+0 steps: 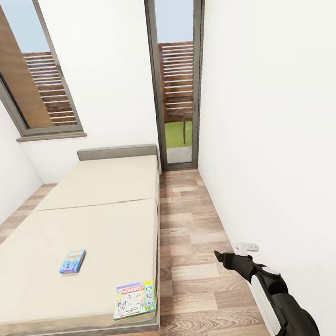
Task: Put all the toys in the child's room - the three board games (two on the bed and one on the table), the two jigsaw puzzles on the table, and the tennis ball on the table - inside the toy box on the table in the child's room.
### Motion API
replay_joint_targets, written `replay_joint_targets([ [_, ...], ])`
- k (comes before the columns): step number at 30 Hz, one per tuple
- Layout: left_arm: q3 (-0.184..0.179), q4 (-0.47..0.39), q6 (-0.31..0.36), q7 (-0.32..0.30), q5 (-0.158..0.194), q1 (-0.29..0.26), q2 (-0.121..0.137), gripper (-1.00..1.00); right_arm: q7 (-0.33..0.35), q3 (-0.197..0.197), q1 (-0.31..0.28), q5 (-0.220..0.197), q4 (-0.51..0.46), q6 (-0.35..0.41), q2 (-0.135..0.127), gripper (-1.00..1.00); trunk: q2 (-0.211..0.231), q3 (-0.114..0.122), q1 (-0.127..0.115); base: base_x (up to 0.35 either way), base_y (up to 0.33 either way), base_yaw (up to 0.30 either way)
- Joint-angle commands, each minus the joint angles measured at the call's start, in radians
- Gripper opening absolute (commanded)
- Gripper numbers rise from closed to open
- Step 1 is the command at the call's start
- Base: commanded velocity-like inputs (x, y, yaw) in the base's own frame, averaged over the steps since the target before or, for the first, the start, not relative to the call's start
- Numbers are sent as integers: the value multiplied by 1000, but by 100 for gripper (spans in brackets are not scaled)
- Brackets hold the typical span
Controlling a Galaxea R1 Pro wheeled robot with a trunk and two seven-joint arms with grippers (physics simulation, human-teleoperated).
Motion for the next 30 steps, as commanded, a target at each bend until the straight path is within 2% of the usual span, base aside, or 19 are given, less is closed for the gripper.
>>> replay_joint_targets([
  [1, 8, -2, 8, -7, 2, 0, -1, 100, 3, -3, -1, -5, -1, 6, 1, 100, -8, -4, 4, 0, 0, 0],
  [16, 9, -2, 4, -6, 2, 0, -1, 100, 3, -1, -1, -5, -1, 6, 8, 100, -113, -51, 62, 0, 0, 0],
  [23, 9, -10, 3, -6, 3, -1, -1, 100, 0, 47, -1, -4, 0, 3, 2, 100, -162, -73, 88, 0, 0, 0],
  [30, 9, -21, -15, -6, 3, -12, -3, 100, -1, 67, -1, -3, 1, 2, 6, 100, -211, -95, 115, 0, 0, 0],
])
